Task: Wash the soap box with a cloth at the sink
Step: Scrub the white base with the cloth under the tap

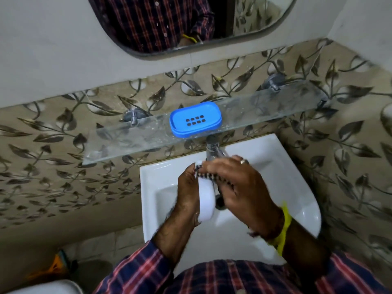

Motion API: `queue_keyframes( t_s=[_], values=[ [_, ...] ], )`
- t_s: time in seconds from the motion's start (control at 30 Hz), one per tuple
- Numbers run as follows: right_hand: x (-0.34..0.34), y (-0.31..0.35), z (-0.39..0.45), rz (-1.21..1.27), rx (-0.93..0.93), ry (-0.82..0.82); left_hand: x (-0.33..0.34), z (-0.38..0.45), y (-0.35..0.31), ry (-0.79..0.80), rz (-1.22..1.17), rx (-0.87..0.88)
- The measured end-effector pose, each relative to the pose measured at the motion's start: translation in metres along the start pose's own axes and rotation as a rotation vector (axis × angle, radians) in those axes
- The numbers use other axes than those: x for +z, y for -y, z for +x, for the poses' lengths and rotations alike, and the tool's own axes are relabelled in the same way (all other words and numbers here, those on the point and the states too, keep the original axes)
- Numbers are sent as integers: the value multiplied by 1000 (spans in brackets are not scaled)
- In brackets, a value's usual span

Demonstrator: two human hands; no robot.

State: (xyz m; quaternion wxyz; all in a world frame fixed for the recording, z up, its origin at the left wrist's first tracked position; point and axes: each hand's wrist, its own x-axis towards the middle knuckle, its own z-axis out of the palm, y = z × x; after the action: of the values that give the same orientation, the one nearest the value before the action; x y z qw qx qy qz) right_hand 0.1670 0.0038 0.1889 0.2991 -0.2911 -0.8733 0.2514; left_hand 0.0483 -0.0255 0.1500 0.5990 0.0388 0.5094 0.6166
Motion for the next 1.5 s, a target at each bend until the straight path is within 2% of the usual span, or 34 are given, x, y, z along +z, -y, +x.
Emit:
queue_keyframes(
  t_s=[0.07, 0.13, 0.27, 0.37, 0.6, 0.67, 0.77, 0.9, 0.97, 1.03, 1.1, 1.2, 1.27, 1.33, 1.4, 1.5],
  values=[
    [1, 7, -18, -33, -83, -37, -5, -2, -5, 29, -64, -36],
    [0, 7, -18, -75, -91, -49, -4, -7, -5, -19, -92, -44],
    [0, -9, 4, 10, 64, 23, 5, -7, 5, -189, -8, -60],
    [-3, -6, -9, 20, -53, 6, 8, -3, -2, -273, -75, -9],
    [8, -4, -36, -102, -215, -162, 11, -17, -1, -205, -242, -141],
    [11, -2, -38, -133, -222, -172, 11, -16, -6, -252, -209, -105],
    [16, 2, -31, -131, -156, -227, 8, -10, -4, -371, -33, 33],
    [22, 5, -18, -105, -69, -305, 1, -12, 4, -324, 142, 205],
    [23, 2, -17, -83, -62, -383, -2, -3, 6, -462, 186, 236],
    [21, -5, -16, -113, -65, -444, -8, 5, 13, -553, 368, 304],
    [15, -16, -14, -169, -76, -467, -22, 4, 17, -480, 585, 460],
    [-2, -31, -6, -192, -103, -410, -49, -4, 11, -272, 1028, 837],
    [-16, -37, 1, -245, -186, -318, -47, -5, -1, -103, 1292, 852],
    [-24, -36, 9, -324, -325, -192, -37, -9, -12, -77, 1540, 855],
    [-27, -29, 16, -385, -449, -124, -28, -11, -19, -46, 1522, 925],
    [-23, -19, 16, -425, -478, -105, -28, -13, -17, -36, 1244, 956]
  ],
)
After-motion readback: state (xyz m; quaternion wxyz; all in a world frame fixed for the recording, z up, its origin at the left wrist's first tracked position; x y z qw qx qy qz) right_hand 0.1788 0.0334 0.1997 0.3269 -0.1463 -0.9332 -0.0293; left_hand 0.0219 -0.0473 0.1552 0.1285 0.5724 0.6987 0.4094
